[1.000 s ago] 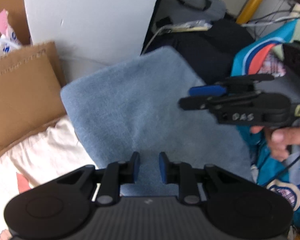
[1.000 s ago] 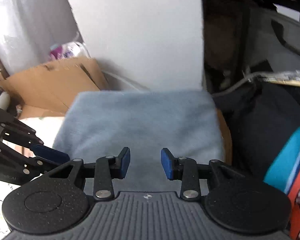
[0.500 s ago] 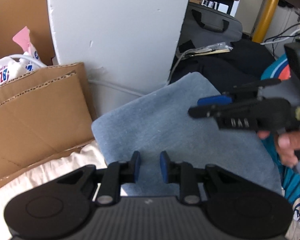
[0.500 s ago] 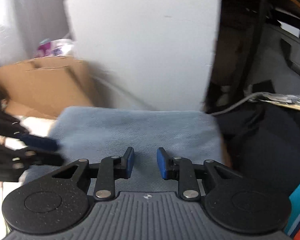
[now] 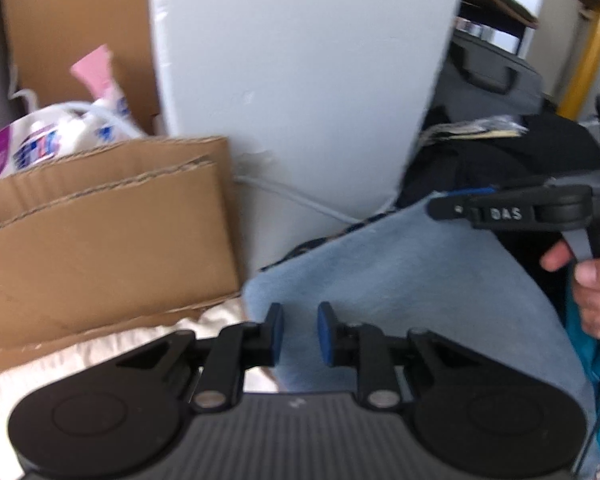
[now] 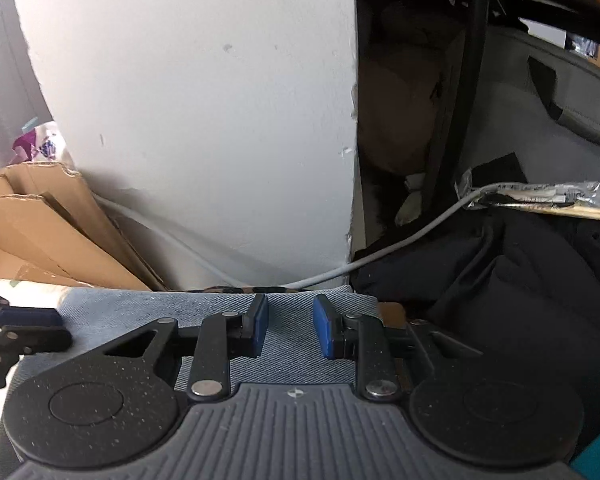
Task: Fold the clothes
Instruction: 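Lower the jeans onto the brown board and open both grippers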
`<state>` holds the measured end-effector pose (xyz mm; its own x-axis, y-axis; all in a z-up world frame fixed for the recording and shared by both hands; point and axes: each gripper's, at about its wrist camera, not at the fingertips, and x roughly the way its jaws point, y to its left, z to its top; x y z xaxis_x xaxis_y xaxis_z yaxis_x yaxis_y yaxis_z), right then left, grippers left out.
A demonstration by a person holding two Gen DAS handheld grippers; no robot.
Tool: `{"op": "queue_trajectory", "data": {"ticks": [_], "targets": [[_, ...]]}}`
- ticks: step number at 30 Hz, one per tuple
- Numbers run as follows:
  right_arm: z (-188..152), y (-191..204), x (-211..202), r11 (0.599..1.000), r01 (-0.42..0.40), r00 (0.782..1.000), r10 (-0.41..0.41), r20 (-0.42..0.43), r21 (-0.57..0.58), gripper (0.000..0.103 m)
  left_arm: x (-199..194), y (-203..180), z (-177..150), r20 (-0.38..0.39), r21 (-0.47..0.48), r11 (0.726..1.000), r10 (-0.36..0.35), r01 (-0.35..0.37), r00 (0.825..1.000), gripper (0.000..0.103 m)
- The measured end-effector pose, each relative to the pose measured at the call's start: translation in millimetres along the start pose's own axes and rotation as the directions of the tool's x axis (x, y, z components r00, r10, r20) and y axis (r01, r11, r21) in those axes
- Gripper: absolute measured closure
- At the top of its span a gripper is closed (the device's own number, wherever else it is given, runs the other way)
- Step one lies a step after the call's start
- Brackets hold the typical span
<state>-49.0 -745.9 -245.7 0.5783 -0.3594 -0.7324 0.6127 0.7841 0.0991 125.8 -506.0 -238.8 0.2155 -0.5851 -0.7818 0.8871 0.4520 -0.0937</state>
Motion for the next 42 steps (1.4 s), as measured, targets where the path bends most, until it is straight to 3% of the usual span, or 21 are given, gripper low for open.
{"op": "queue_trajectory", "data": {"ticks": [4, 12, 17, 26, 33, 42], "targets": [[5, 1, -4, 1.000, 0.013, 1.000, -0.013, -0.018, -0.019, 0.072, -13, 3, -2, 0.018, -0.033, 0.999, -0.033, 0.034, 0.999, 0.084], [-13, 5, -63, 0.996, -0.054, 0.998, 0.055, 0.017, -0.070, 0.061, -46, -26, -19, 0.029, 0.045, 0.988, -0.152, 0.151, 0.988, 0.083], [-43, 10, -85, 0.993, -0.084, 0.996, 0.085, 0.006, -0.086, 0.060, -42, -52, -39, -0.032, 0.105, 0.974, -0.200, 0.203, 0.979, 0.083], [-98, 37, -91, 0.980, -0.092, 0.994, 0.080, -0.076, -0.177, 0.060, -16, -59, -54, -0.082, 0.183, 0.974, -0.120, 0.134, 0.989, 0.092], [-126, 40, -96, 0.986, -0.077, 0.994, 0.066, -0.081, -0.148, 0.060, -4, -66, -56, -0.086, 0.234, 0.968, -0.072, 0.090, 0.994, 0.093], [-169, 21, -130, 0.997, -0.046, 0.996, 0.041, -0.079, -0.066, 0.060, -1, -61, -58, -0.085, 0.232, 0.968, -0.078, 0.096, 0.993, 0.093]]}}
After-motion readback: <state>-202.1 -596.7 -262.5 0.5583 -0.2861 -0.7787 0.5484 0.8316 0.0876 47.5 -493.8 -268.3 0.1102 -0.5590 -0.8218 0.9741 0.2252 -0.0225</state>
